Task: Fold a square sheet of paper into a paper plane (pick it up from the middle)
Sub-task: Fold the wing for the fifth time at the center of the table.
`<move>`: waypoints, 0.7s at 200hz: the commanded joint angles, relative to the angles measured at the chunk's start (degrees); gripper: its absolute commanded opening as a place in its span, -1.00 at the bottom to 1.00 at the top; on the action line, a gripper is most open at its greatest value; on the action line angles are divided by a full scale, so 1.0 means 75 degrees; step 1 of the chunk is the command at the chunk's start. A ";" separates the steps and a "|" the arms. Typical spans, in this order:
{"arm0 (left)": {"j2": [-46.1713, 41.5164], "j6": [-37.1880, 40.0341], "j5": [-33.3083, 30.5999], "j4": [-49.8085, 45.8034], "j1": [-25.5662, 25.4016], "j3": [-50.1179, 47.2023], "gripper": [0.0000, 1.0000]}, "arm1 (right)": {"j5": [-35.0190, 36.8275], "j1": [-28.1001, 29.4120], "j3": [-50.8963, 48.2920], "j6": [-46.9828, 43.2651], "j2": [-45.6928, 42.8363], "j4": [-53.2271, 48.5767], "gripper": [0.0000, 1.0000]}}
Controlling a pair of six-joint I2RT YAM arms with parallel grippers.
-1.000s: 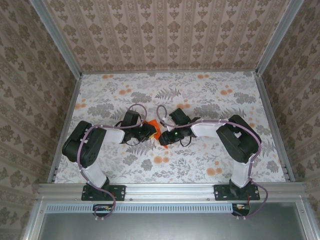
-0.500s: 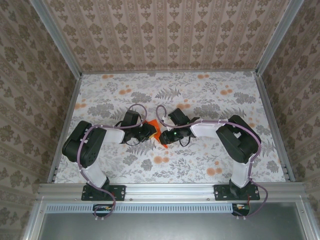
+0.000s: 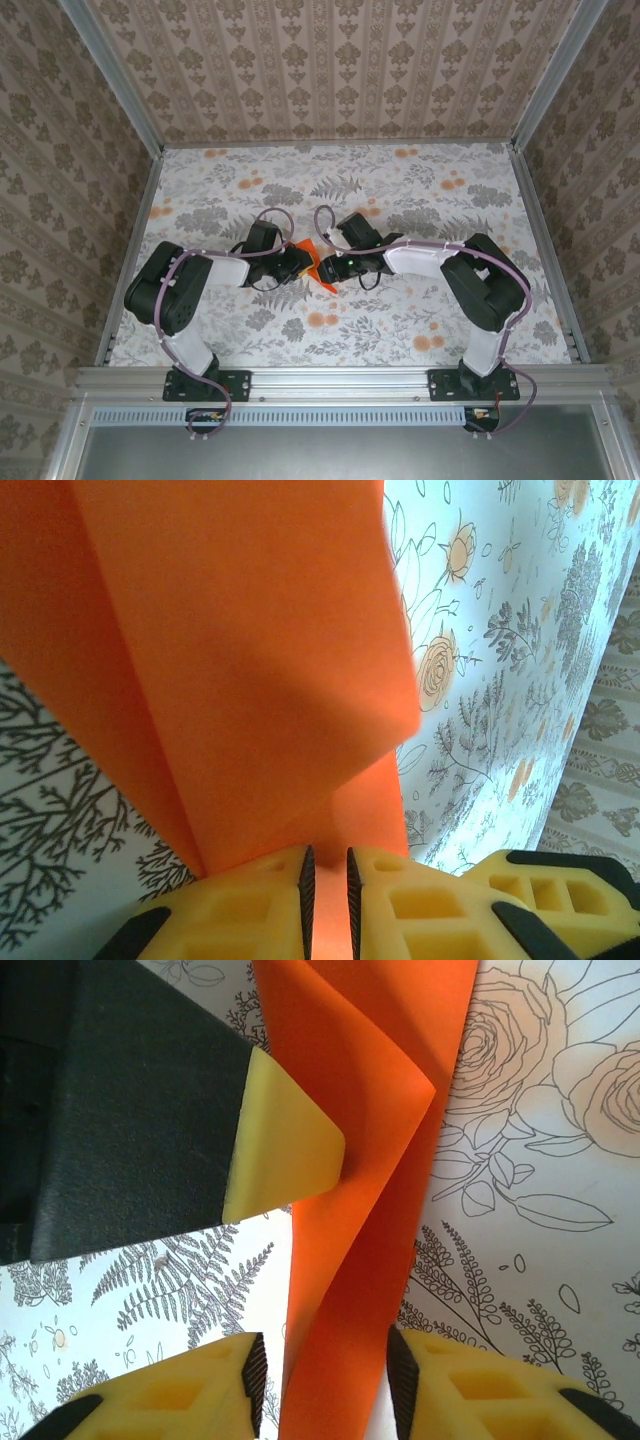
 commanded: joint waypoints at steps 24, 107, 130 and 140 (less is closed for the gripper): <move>0.0132 0.0132 -0.0041 0.0025 -0.0019 0.0067 -0.61 | -0.0130 0.0192 0.0166 0.0031 0.0108 -0.0081 -0.31; 0.0101 0.0121 -0.0011 0.0054 -0.0012 0.0075 -0.61 | -0.0084 0.0251 0.0181 0.0001 0.0411 -0.0046 -0.55; -0.0055 0.0155 0.0027 0.0022 0.0038 0.0066 -0.61 | -0.0140 0.0241 0.0168 0.0019 0.0409 -0.0085 -0.64; -0.0194 0.0189 0.0029 -0.0023 0.0062 0.0066 -0.60 | -0.0213 0.0239 0.0158 0.0072 0.0411 -0.0064 -0.64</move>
